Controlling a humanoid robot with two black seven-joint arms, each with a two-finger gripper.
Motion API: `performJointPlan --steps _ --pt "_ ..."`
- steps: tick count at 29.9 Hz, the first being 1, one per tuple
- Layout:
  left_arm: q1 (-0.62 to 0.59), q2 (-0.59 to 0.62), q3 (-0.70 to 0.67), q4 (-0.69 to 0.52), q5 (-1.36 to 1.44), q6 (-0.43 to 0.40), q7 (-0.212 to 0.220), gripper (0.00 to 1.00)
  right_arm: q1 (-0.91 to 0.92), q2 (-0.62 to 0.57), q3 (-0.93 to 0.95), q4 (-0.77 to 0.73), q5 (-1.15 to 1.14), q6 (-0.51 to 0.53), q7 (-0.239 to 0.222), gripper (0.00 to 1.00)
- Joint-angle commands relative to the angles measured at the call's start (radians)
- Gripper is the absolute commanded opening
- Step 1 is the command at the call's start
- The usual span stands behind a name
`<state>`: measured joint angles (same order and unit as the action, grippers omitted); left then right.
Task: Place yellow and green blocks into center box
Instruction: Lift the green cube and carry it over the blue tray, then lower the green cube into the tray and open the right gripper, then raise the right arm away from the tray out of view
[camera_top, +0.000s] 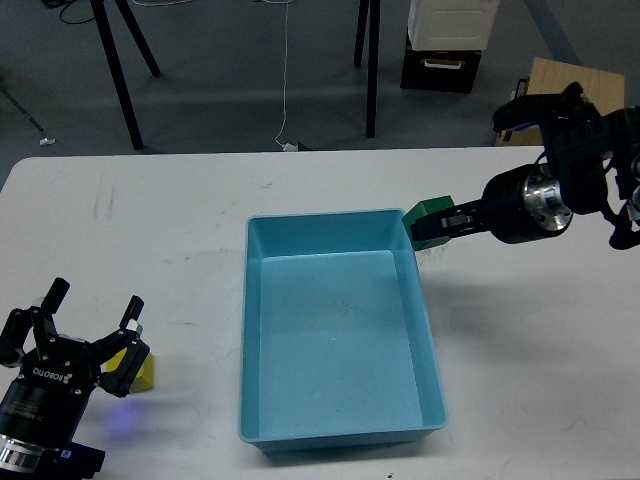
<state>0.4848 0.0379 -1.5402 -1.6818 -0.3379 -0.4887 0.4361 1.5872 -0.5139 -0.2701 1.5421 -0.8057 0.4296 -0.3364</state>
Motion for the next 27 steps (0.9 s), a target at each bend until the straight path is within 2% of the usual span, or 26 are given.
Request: performJointPlan --steps 1,2,4,5,7,9,10,11,12,13,17,21,27 --pt "0.0 -0.001 0.0 0.001 0.002 0.0 0.0 1.0 0.008 0.22 -0.099 -0.106 0.017 -0.074 0.0 0.0" --pt "0.0 -0.001 0.0 0.001 0.0 0.0 0.0 1.0 -0.004 0.266 -0.112 -0.14 0.016 -0.078 -0.001 0.01" --pt "0.0 0.0 -0.001 0.001 0.0 0.0 0.0 1.0 -0.033 0.346 -0.123 -0.187 0.016 -0.077 -0.003 0.09" --pt "0.0 0.0 -0.001 0.001 0.0 0.0 0.0 1.0 -0.044 0.38 -0.126 -0.206 0.016 -0.077 -0.003 0.17" --pt "0.0 0.0 -0.001 0.001 0.0 0.0 0.001 1.0 -0.056 0.422 -0.136 -0.235 0.016 -0.077 -0.003 0.42" --pt "0.0 0.0 0.0 0.001 0.0 0.0 0.0 1.0 -0.062 0.454 -0.153 -0.25 0.017 -0.08 -0.003 0.45" --pt "0.0 0.0 0.0 0.002 0.002 0.0 0.001 1.0 -0.065 0.466 -0.155 -0.254 0.019 -0.084 -0.001 0.52" --pt "-0.002 0.0 0.0 0.002 0.002 0.0 0.001 1.0 -0.069 0.471 -0.155 -0.254 0.02 -0.084 -0.001 0.61" --pt "-0.002 0.0 0.002 0.002 0.005 0.0 0.001 1.0 -0.072 0.474 -0.155 -0.254 0.022 -0.084 -0.003 0.84" --pt "-0.006 -0.001 0.002 0.002 0.014 0.0 0.001 1.0 -0.076 0.472 -0.155 -0.257 0.025 -0.086 -0.004 1.0" --pt "-0.02 -0.003 0.0 0.004 0.036 0.0 0.001 1.0 -0.078 0.456 -0.143 -0.269 0.028 -0.086 -0.004 0.99" --pt "-0.031 -0.001 0.002 0.004 0.037 0.0 0.003 1.0 -0.061 0.39 -0.098 -0.27 0.103 -0.081 -0.004 0.99" --pt "-0.038 0.007 0.002 0.004 0.036 0.0 0.006 1.0 -0.033 0.183 0.13 -0.355 0.337 -0.081 0.002 0.99"
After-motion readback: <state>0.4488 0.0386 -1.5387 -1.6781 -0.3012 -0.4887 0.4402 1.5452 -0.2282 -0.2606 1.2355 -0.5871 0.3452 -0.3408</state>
